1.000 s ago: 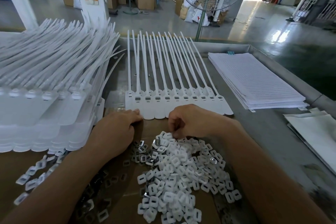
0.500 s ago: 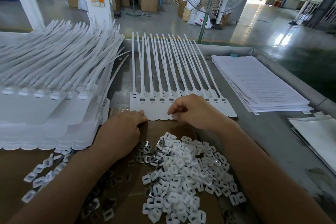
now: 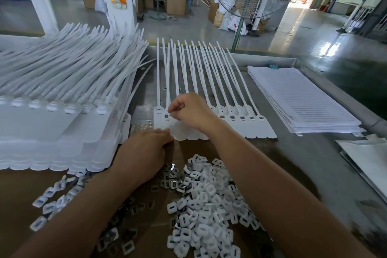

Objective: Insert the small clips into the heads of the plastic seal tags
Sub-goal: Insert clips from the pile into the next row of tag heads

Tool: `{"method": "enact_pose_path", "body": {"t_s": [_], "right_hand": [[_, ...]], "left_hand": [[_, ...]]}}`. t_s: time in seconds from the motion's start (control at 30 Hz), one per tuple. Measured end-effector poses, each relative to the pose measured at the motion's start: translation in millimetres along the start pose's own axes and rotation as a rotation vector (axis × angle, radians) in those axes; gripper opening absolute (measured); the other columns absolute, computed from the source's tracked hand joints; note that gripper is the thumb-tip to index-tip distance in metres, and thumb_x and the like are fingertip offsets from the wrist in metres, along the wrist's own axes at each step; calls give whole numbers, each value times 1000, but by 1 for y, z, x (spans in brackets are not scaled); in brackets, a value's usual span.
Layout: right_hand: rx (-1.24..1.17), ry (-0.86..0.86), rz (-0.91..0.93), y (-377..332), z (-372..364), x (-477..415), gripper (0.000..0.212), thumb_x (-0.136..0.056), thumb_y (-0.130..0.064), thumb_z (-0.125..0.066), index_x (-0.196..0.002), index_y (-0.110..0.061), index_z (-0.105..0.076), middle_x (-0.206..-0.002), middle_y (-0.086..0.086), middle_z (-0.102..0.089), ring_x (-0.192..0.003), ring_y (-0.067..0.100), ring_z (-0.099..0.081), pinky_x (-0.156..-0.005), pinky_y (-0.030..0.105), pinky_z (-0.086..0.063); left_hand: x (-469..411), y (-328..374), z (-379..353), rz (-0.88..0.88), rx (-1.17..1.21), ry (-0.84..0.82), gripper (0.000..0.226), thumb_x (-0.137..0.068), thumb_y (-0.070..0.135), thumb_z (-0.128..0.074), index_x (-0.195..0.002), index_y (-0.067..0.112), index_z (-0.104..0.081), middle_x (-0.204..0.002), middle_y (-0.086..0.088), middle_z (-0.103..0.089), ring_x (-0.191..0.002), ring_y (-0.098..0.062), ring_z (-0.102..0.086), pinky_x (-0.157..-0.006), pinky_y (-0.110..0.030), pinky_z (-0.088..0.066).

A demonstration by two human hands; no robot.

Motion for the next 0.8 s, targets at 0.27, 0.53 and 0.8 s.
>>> {"method": "enact_pose_path", "body": {"t_s": [0.27, 0.53, 0.8], "right_hand": [[55, 46, -45, 7, -14, -14, 16, -85, -8, -61, -96, -14, -71, -107, 2, -68, -99, 14, -60, -78, 21, -40], [89, 68, -68, 10, -16, -16, 18, -86, -10, -57, -95, -16, -71, -111, 1, -66, -103, 18, -57, -83, 31, -45], [162, 60, -94, 11, -20, -18, 23, -88, -14, -52, -103, -16, -69, -115, 1, -64, -103, 22, -57, -72, 30, -41]], "left_hand": [[-1, 0, -2, -18, -13, -14, 46, -90, 11, -39, -131, 31, -46, -143, 13, -37, -129, -8, -38, -103, -24, -32], [-1, -1, -1, -14, -12, -25, 46, -91, 12, -39, -132, 33, -45, -143, 15, -35, -132, -5, -33, -106, -25, -29], [0, 1, -2, -25, -19, -47, 46, -92, 12, -38, -133, 33, -42, -144, 15, -33, -133, -4, -30, -108, -25, -24]]}}
Point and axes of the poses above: each hand's wrist, its own x-axis away from the middle knuckle, its own z-axis out of the back of the hand, y = z × x, the point moved 8 cm from there along -x, towards the middle knuckle
